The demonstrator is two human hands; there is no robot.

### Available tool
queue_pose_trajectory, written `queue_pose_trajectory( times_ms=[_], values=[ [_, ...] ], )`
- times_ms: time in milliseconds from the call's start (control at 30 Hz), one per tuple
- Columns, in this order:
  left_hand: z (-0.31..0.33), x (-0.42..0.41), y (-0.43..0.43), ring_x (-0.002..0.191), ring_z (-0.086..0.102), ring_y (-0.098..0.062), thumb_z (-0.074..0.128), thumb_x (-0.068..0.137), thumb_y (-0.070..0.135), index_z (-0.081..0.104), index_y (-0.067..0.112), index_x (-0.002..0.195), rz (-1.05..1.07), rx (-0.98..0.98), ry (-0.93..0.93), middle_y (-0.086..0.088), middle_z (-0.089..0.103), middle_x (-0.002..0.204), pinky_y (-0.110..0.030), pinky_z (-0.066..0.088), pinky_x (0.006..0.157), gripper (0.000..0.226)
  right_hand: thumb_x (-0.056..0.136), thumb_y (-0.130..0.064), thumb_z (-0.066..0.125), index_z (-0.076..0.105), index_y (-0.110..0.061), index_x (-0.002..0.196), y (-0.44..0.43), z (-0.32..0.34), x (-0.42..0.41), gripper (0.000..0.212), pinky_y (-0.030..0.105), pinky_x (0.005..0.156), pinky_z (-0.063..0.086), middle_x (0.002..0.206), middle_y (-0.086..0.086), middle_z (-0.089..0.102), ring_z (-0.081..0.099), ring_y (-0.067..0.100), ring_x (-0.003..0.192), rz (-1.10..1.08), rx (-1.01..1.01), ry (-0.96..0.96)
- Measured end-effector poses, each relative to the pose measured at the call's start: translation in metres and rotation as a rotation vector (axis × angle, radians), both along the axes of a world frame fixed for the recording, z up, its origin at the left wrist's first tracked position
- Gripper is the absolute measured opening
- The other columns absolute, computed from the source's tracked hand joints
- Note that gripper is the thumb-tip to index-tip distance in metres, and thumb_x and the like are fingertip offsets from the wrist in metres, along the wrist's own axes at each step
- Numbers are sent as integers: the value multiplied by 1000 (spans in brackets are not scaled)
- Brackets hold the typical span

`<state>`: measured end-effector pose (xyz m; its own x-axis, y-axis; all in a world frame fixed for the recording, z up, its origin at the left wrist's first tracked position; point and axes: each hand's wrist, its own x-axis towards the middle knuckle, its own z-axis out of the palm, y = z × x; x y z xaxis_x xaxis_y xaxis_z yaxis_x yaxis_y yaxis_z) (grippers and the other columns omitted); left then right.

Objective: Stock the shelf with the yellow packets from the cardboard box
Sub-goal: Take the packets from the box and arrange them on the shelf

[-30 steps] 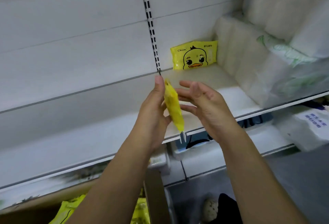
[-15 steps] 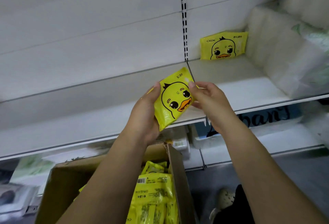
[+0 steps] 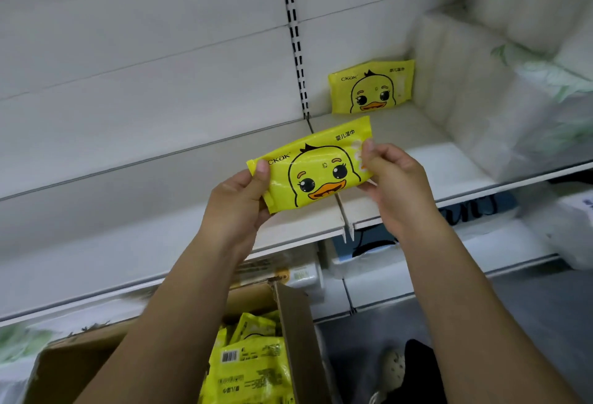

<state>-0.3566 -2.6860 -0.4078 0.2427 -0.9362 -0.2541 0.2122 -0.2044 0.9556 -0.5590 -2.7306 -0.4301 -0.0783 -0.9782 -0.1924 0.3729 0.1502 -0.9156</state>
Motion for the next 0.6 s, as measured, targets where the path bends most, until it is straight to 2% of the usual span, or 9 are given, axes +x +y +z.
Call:
queue_pose_trajectory(
  times_ms=[100,233,300,333,400,467,500,533,600],
  values=[
    [2,-5,-26,93,76,-20,64,86,33,72,8,107,-84,-19,7,-6,79,103,-35,63,85,33,97,-21,64,64,-20,72,-7,0,-12,26,32,75,51,79,2,63,58,18,80,-73,-33,-9],
    [-3,-29,-66,89,76,-20,62,99,18,71,7,104,-21,5,37,-7,80,99,-38,63,85,15,98,-28,64,68,-24,80,-17,-15,-29,19,16,71,47,72,-13,65,58,0,69,-261,-113,329],
    [-6,-47,-88,92,76,-23,59,102,15,70,5,107,-12,-8,51,-11,78,106,-38,63,86,16,98,-27,64,69,-26,94,-25,-22,-36,7,19,79,48,84,-15,69,62,-1,81,-338,-122,342],
    [-6,-58,-98,95,76,-25,58,103,16,70,6,106,-7,-13,55,-11,77,110,-40,62,88,16,97,-28,65,68,-24,104,-30,-24,-39,9,20,85,48,96,-14,70,63,1,93,-355,-124,374],
    [-8,-77,-122,101,74,-27,56,105,17,71,10,99,10,-31,42,-8,77,108,-43,59,95,17,96,-31,66,64,-22,119,-38,-28,-44,25,21,96,43,117,-9,66,58,6,113,-356,-120,531],
    [-10,-92,-146,97,70,-24,58,105,19,71,16,87,37,-71,1,-4,76,96,-44,56,101,23,94,-32,67,62,-20,126,-44,-35,-51,35,23,100,37,128,-5,61,49,12,124,-344,-117,773],
    [-13,-97,-158,93,67,-22,59,105,21,71,18,82,45,-86,-24,-2,74,92,-41,56,100,26,93,-33,68,61,-17,128,-46,-39,-54,40,26,103,37,131,-1,59,46,17,127,-336,-111,911],
    [-16,-101,-169,87,63,-19,59,105,24,69,18,79,47,-91,-52,0,71,88,-36,56,93,28,91,-36,69,61,-14,129,-48,-43,-57,44,33,107,37,133,3,58,44,22,130,-324,-100,1033],
    [-24,-107,-189,76,50,-18,58,105,32,63,16,78,58,-81,-136,-3,59,82,-31,47,71,31,88,-47,68,60,-13,130,-52,-48,-57,55,44,114,32,139,8,54,40,29,135,-268,-54,1228]
  ],
)
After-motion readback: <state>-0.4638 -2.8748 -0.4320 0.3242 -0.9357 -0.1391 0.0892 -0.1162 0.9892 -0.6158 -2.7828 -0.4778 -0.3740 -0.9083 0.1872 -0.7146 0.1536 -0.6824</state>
